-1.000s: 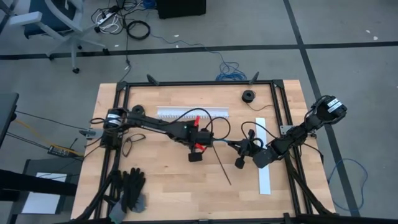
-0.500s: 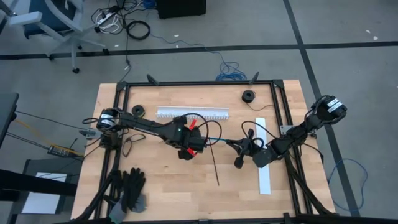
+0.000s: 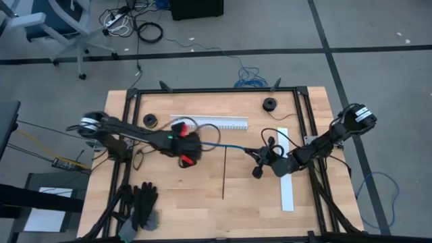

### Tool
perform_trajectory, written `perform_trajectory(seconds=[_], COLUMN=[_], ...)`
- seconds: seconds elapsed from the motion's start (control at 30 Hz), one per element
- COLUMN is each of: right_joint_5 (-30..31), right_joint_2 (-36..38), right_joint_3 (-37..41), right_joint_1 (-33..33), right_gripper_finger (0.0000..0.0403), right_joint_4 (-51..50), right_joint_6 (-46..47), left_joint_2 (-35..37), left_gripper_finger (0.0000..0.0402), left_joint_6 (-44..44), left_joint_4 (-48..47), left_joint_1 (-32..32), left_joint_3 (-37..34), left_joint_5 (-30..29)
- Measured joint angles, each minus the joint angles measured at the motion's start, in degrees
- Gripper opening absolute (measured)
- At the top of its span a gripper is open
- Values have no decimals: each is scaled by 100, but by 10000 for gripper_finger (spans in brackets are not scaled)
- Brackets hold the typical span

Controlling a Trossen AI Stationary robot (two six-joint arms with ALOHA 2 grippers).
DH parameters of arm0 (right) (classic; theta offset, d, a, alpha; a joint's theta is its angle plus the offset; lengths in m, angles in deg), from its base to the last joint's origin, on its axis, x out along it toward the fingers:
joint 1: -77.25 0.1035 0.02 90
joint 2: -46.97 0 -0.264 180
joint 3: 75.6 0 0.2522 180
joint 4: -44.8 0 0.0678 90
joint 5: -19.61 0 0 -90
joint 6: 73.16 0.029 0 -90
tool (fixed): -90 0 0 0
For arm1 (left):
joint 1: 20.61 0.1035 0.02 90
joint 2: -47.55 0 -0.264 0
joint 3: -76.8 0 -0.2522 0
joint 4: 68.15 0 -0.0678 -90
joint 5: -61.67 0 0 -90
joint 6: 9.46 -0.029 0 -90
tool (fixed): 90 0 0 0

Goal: Ziptie cables
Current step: Put the zip tie cable into the white cable duct

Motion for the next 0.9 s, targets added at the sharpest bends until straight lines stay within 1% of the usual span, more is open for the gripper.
perform_trajectory(seconds=[0.1, 0.17, 0.37, 0.47, 0.6, 0.73, 0.9], right_joint_5=[-365, -750, -1967, -2471, -3095, -3557, -4100], right_joint_2=[0, 0, 0, -1, 0, 0, 0], right_joint_3=[4, 9, 9, 10, 9, -5, -11], right_joint_1=[-288, -577, -1603, -2033, -2547, -3002, -3527], right_gripper_finger=[16, 16, 16, 16, 16, 16, 15], right_joint_4=[512, 855, 1379, 1784, 2019, 2042, 2063], right_joint_6=[-525, -815, -1204, -1376, -1465, -1488, -1401], left_joint_2=[701, 1041, 1479, 1600, 1928, 2267, 2377], left_gripper_finger=[0, 0, 0, 0, 0, 0, 0], left_joint_6=[-238, -386, -1003, -1266, -1463, -1627, -1929], left_joint_4=[785, 1078, 1735, 1778, 1598, 1431, 1482], left_joint_1=[125, 296, 1023, 1336, 1601, 1818, 2192], left_joint_3=[-696, -1041, -1711, -1770, -1763, -1754, -1743], left_joint_5=[112, 121, 496, 597, 684, 756, 897])
